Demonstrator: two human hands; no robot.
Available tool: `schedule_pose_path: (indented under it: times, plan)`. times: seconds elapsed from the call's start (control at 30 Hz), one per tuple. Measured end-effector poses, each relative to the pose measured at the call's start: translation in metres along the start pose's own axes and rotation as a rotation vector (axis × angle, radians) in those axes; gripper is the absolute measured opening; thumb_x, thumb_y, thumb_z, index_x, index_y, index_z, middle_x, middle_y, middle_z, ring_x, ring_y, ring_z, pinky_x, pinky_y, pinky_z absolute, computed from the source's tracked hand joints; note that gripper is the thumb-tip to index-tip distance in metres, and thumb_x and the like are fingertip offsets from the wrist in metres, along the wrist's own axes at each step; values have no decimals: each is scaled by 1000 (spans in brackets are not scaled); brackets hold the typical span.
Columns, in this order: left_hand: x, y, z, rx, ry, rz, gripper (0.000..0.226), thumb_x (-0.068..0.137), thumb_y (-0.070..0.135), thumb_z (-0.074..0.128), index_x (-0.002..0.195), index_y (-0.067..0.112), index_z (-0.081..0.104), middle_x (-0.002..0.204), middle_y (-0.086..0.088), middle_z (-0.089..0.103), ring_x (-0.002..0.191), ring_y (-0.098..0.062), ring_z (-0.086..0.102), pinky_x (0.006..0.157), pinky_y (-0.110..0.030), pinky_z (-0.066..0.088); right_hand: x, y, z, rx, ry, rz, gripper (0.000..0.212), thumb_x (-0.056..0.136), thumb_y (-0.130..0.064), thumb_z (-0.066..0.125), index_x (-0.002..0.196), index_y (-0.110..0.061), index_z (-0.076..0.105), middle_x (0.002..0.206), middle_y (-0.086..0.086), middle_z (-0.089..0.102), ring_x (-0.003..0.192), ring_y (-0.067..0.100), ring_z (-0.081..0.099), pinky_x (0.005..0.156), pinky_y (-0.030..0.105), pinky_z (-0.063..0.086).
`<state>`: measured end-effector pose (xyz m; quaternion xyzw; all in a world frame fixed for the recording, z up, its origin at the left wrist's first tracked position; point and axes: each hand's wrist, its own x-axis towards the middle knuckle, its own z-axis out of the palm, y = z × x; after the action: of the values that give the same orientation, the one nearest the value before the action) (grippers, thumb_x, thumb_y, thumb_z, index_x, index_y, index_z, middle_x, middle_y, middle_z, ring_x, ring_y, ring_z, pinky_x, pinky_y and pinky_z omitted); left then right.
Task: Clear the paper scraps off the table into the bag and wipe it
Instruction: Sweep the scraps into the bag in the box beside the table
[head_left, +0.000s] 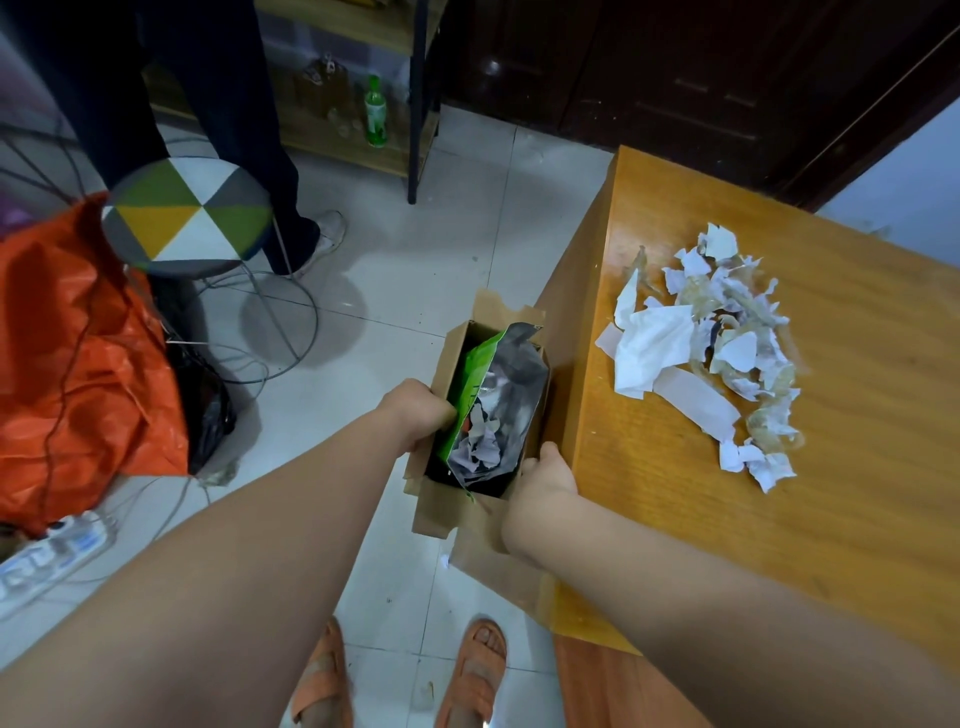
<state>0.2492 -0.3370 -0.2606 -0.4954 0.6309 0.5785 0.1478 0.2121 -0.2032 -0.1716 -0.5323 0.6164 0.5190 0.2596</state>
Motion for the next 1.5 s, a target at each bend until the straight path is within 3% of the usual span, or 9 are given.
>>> schedule_pose_path:
  times: [0.13,0.27,0.4,0.53,0.73,0.93,1.1,1.27,1.5]
  plan:
    - [1,-3,-5,33,1,-3,34,72,12,59,102,-3,64,105,-24,67,79,-32,57,69,-34,48,13,-2,0,63,28,-15,54,97,-27,38,147,-16,22,149,12,31,133,30,31,105,41,27]
    - [5,-2,-11,74,25,2,34,76,11,59,106,-3,63,100,-22,64,78,-32,55,67,-33,46,33,1,1,163,72,-34,35,96,-11,39,128,-16,50,128,7,51,110,24,47,81,33,34]
    - [8,-1,-17,115,39,17,29,77,8,57,103,-1,64,97,-20,63,76,-31,54,65,-33,46,36,3,1,65,138,-118,28,94,-4,41,114,-14,59,110,3,60,84,23,47,71,31,34]
    - [7,-1,-19,176,27,11,28,76,6,55,102,0,63,88,-17,59,68,-27,51,57,-28,44,45,-1,2,15,157,-143,30,96,-6,40,118,-14,58,108,3,58,89,24,50,73,32,34]
    - [12,-6,-28,257,78,27,27,77,14,56,101,6,63,100,-15,64,90,-31,61,76,-32,54,46,-6,5,85,155,-140,29,95,-3,40,117,-10,57,116,6,57,103,26,54,73,32,36]
    - [11,-13,-31,199,95,32,27,78,11,55,100,-2,59,97,-27,62,71,-30,50,59,-27,41,40,4,1,188,144,-74,30,94,-1,40,116,-9,58,119,6,57,108,26,55,73,33,39]
    - [10,-11,-29,155,150,23,25,79,12,54,100,-1,58,88,-19,58,79,-33,57,63,-30,43,31,28,-19,442,395,64,30,89,4,43,114,-7,56,104,11,54,86,27,54,66,33,42]
    - [10,-3,-30,68,187,20,24,76,15,56,95,1,59,89,-17,59,77,-32,55,67,-34,50,35,46,-37,964,700,128,41,84,9,44,121,-10,48,114,17,50,88,31,55,72,37,48]
    - [13,5,-25,43,235,72,12,77,14,56,83,3,56,82,-16,57,71,-32,51,61,-30,43,22,65,-25,1281,1017,157,45,87,6,39,118,-18,59,120,7,52,101,20,55,80,23,42]
